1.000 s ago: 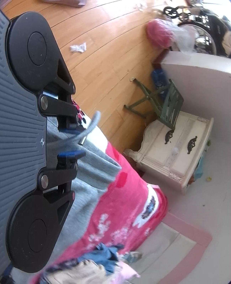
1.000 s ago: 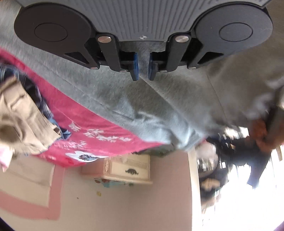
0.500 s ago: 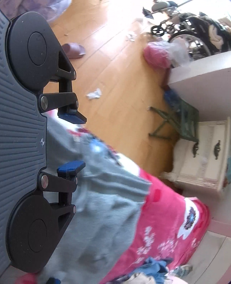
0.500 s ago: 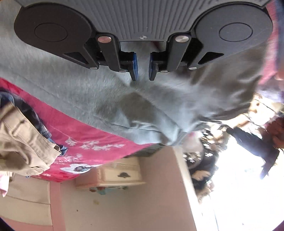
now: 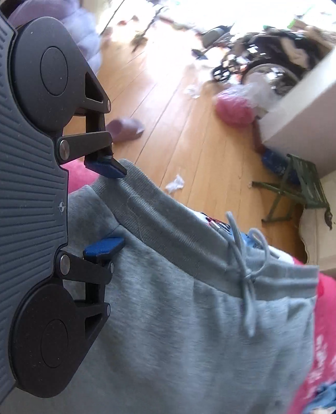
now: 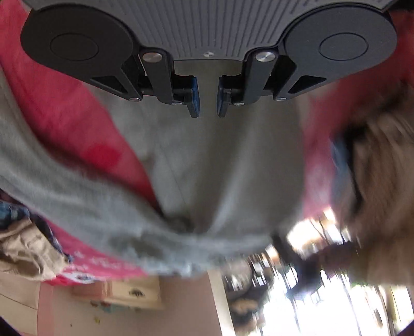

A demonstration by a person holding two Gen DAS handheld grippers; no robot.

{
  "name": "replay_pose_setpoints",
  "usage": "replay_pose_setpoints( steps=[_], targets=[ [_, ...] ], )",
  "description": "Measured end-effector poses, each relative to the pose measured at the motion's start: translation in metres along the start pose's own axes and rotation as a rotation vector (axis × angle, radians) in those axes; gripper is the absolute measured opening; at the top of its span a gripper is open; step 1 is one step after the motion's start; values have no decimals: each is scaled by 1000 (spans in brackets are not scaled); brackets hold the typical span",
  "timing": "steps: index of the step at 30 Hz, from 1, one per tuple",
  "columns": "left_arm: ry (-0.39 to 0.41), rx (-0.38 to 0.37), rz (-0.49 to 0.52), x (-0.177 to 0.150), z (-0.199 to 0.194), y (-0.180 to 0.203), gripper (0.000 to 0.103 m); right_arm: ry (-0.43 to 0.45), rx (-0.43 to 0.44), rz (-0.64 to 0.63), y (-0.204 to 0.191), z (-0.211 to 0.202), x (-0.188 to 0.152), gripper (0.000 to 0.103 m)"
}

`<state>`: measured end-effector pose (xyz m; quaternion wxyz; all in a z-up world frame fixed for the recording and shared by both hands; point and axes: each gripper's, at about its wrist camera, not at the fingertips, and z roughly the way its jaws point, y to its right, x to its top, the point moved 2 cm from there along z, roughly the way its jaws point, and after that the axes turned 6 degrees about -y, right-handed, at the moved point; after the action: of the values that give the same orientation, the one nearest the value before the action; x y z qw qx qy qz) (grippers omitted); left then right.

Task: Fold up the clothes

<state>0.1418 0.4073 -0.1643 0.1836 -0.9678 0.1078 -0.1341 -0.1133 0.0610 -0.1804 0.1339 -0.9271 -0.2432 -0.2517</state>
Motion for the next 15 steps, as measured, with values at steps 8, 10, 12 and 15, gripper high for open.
replay_pose_setpoints(
  steps=[8, 10, 12, 15],
  targets=[
    [53, 122, 60, 14, -28, 10, 56, 59, -123, 98, 24, -20, 0, 14],
    [73, 111, 56, 14, -34, 12, 56, 74, -145, 101, 31, -21, 3, 15],
    [69, 132, 81, 12, -29, 21, 56, 81, -147, 79, 33, -18, 5, 15],
    [47, 171, 99, 8, -14, 33, 55, 63, -160, 33, 33, -1, 10, 25]
  ],
)
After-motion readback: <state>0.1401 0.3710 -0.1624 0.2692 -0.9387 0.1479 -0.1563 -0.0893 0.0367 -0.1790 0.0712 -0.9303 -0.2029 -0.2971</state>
